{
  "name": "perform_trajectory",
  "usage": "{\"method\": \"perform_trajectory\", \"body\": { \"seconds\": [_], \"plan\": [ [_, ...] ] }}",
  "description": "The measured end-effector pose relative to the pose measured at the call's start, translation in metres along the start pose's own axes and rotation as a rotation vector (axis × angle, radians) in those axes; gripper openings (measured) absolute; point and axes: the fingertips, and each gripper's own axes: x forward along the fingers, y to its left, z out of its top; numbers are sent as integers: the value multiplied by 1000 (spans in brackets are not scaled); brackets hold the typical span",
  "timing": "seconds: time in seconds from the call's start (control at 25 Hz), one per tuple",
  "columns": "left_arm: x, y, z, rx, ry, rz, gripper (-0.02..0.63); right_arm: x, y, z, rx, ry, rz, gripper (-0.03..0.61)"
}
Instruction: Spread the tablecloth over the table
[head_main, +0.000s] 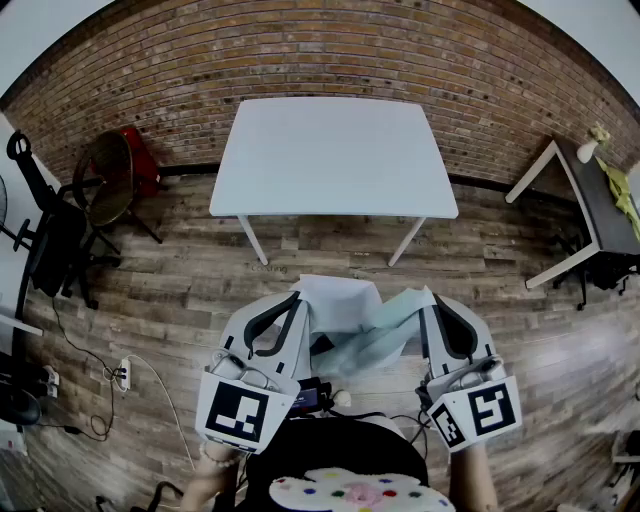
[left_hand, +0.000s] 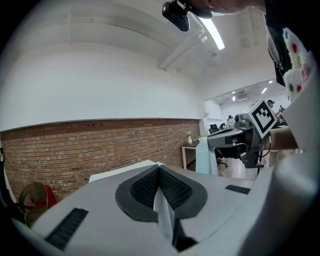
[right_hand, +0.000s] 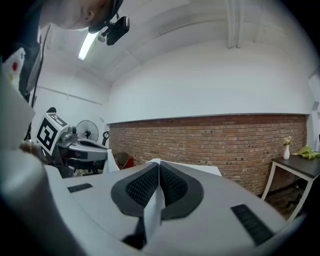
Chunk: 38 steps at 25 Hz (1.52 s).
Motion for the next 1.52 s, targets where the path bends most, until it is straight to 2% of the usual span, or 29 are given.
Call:
{"method": "perform_trajectory", "body": {
  "seconds": [0.56,1.0,1.2,1.52],
  "plan": [
    [11,-12,5,2,-7,0,15,-6,-20,-5,10,6,-13,34],
    [23,-22,37,40,-46,64,15,-14,-48,35,-1,-101,25,34],
    [21,-27,44,19,-54,114,15,-26,-53,52,-27,-133,62,34],
    [36,-10,42,8,-69,110,15,-14,-64,55,-12,-157,42,34]
  ]
}}
